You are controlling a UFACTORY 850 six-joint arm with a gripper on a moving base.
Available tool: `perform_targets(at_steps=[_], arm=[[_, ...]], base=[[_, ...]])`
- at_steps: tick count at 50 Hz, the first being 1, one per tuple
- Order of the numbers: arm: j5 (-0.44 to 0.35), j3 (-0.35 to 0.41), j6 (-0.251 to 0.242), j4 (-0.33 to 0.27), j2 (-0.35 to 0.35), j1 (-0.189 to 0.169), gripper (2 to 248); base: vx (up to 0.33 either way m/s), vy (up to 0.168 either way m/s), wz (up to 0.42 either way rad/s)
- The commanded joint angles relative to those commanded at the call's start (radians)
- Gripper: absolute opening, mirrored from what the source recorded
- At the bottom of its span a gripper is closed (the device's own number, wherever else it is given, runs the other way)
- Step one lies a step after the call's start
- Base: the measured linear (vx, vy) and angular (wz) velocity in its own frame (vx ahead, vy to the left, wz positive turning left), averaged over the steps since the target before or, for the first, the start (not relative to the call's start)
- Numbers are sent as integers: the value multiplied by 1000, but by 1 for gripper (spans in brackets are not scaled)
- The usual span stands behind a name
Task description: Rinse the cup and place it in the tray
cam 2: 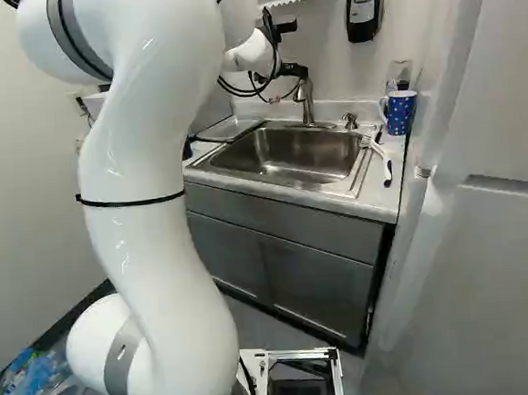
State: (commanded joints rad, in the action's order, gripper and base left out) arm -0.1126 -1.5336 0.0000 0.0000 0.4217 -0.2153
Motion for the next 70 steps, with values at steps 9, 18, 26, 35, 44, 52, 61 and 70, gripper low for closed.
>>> perform_targets(at_steps=[9,18,26,35,44,52,61,70], arm=[[-9,0,0,0,0,0,247],[-21,-4,0,0,4,0,247],[-32,-19,0,0,15,-1,247],[-44,-42,0,0,35,-1,247],[-57,-72,0,0,59,-2,247],[-67,-100,0,0,81,-2,247],[-76,-131,0,0,107,-4,247],[-76,-165,0,0,134,-3,247]], base=[[0,0,0],[0,0,0],[0,0,0],[0,0,0],[0,0,0],[0,0,0],[0,0,0],[0,0,0]])
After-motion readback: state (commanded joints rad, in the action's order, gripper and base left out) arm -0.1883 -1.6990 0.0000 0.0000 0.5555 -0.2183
